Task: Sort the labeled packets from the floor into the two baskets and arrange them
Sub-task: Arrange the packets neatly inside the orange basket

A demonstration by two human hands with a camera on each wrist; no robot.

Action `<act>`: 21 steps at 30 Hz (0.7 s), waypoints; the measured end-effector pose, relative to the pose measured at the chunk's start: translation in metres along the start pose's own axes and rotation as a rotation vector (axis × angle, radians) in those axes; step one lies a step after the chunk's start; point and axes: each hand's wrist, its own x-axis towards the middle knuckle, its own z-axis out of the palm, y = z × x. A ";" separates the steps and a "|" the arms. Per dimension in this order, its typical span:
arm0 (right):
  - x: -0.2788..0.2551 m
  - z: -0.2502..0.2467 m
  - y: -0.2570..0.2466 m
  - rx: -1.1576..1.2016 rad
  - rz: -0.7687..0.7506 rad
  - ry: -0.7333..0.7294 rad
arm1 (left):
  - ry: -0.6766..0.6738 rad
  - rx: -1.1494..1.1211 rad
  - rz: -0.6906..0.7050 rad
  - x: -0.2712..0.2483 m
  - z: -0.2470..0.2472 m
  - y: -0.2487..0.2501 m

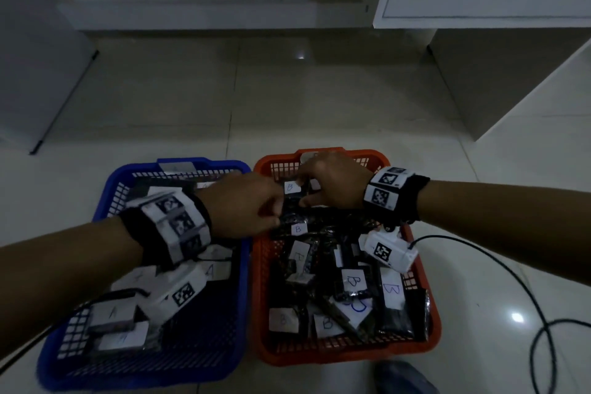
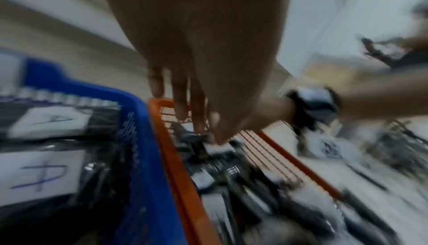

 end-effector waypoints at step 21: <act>-0.075 0.001 -0.006 0.065 0.020 -0.656 | -0.311 0.113 0.146 -0.002 0.070 0.038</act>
